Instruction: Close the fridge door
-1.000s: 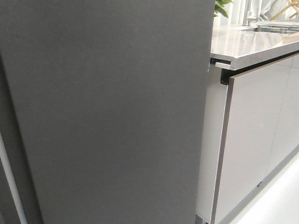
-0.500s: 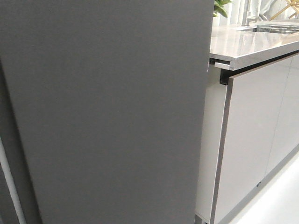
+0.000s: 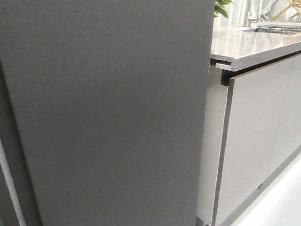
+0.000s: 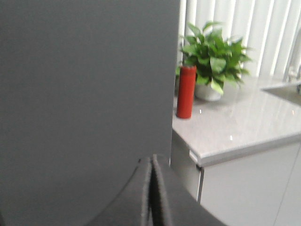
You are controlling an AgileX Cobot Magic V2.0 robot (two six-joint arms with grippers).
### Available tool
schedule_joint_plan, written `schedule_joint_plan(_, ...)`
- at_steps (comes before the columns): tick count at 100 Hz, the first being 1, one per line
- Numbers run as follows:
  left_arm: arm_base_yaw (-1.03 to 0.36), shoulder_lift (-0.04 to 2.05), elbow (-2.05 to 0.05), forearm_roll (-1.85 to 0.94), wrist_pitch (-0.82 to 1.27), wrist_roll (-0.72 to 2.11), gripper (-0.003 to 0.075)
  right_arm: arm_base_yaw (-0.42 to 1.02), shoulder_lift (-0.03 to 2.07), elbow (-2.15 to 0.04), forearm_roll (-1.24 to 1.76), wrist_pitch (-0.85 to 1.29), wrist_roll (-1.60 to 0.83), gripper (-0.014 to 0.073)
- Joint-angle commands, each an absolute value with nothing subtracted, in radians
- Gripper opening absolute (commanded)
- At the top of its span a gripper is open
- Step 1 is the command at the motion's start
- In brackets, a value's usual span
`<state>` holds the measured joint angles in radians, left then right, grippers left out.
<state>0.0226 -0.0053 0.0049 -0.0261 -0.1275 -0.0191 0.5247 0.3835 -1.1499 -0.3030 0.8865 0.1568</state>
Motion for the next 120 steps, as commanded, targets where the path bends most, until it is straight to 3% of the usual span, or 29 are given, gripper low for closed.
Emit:
schedule_joint_plan(1, 0.018, -0.016, 0.040, -0.030, -0.200, -0.023, -0.0020, 0.520, 0.323, -1.090, -0.331, 0.830, 0.177, -0.0044)
schedule_joint_plan(21, 0.018, -0.016, 0.040, -0.030, -0.200, -0.023, -0.0020, 0.520, 0.226, -0.985, -0.318, 0.816, 0.177, -0.0044)
schedule_joint_plan(92, 0.018, -0.016, 0.040, -0.030, -0.200, -0.023, -0.0020, 0.520, 0.226, -0.959, -0.327, 0.843, 0.177, -0.0045)
schedule_joint_plan(120, 0.018, -0.016, 0.040, -0.030, -0.200, -0.023, -0.0020, 0.237, 0.192, -0.717, -0.307, 0.562, 0.177, -0.0045)
